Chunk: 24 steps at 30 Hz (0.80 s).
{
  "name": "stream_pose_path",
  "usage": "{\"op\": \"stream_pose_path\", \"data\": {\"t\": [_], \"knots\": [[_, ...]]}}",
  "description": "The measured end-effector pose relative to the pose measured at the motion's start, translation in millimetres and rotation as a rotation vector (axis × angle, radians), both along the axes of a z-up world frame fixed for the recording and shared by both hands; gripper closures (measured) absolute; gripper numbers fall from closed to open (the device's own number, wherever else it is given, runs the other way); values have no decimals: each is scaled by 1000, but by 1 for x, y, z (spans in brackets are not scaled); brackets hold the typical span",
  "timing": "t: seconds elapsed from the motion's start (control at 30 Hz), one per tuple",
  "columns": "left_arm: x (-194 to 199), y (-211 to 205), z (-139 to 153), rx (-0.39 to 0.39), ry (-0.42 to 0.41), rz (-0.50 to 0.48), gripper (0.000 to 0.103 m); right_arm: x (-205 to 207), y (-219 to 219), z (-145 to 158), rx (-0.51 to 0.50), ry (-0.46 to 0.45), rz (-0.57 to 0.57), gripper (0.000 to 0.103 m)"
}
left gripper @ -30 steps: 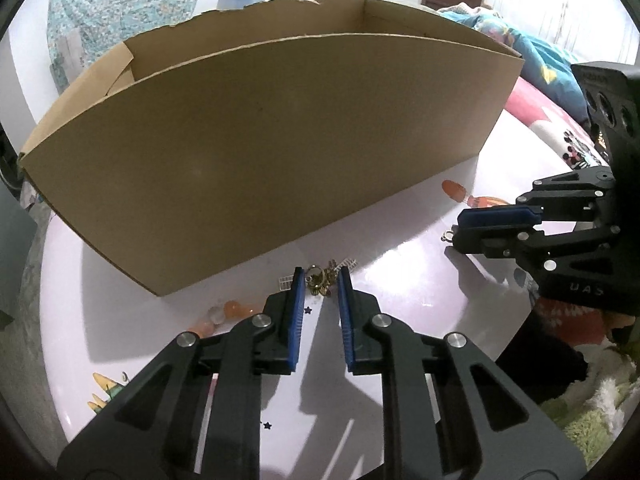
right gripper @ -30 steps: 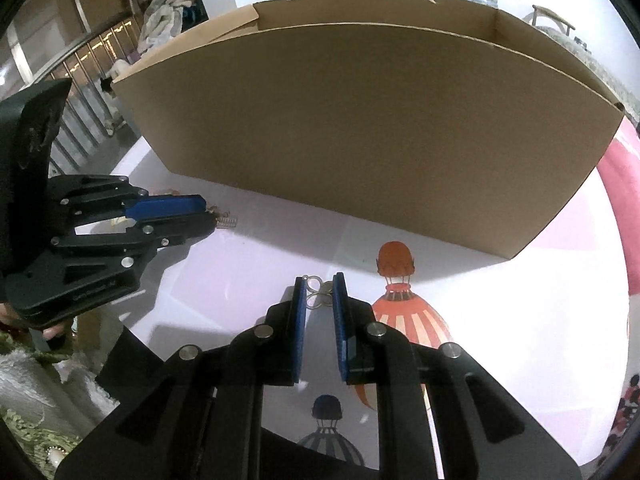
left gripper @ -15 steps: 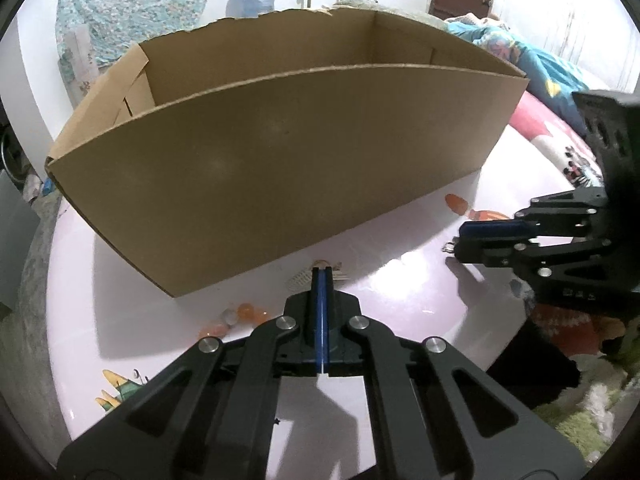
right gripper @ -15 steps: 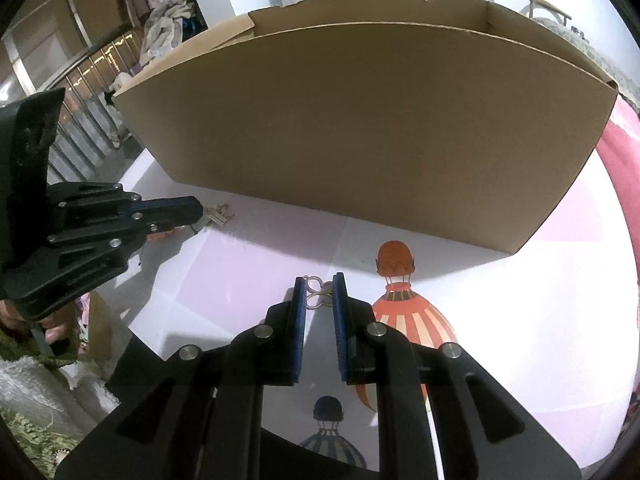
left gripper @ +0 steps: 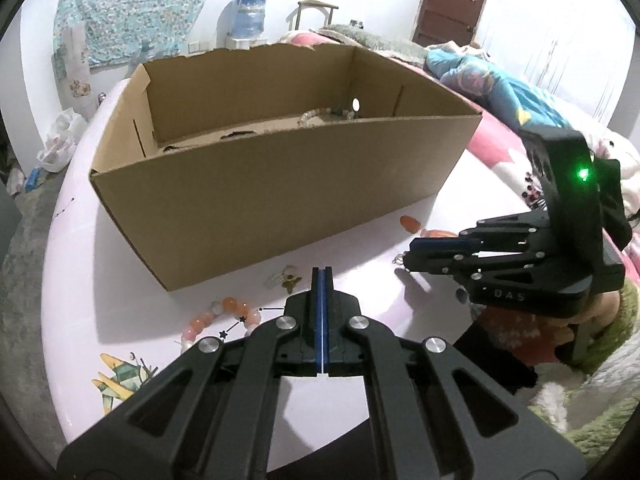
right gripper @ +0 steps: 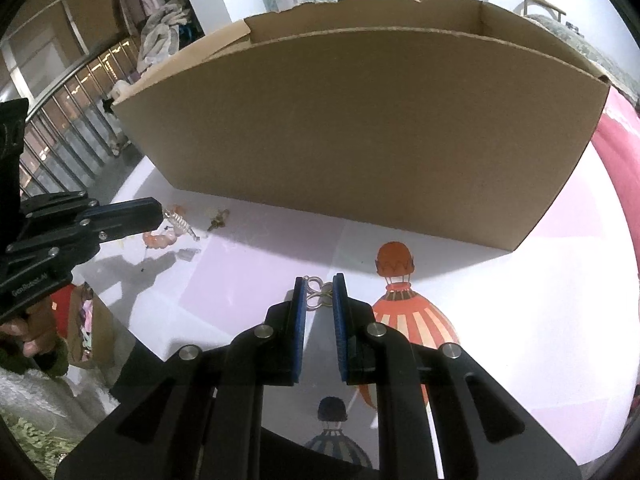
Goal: Organize jewelry
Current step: 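Carry the held gold pieces into the box with both tools and open them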
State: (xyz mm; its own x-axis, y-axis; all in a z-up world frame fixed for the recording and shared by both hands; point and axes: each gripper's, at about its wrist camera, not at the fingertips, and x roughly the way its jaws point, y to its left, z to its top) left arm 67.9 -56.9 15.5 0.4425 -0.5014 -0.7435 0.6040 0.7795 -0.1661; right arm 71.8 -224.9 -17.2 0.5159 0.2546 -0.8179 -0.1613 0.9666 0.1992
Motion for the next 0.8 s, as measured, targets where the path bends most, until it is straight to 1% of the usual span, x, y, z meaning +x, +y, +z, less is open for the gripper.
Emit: {"op": "stream_pose_path", "data": {"t": [0.27,0.37,0.47,0.57,0.67,0.8], "knots": [[-3,10,14,-50,-6,10,103,-8,-2,17,8,-45,-10,90],[0,11,16,-90,19,13,103,-10,-5,21,24,-54,-18,90],[6,21,20,-191,76,18,103,-11,-6,24,26,-64,-26,90],[12,30,25,-277,129,17,103,-16,-9,28,48,-82,-40,90],[19,42,28,-382,194,24,103,-20,-12,32,71,-96,-55,90],[25,49,29,-449,238,47,103,-21,-16,36,98,-115,-70,90]]}}
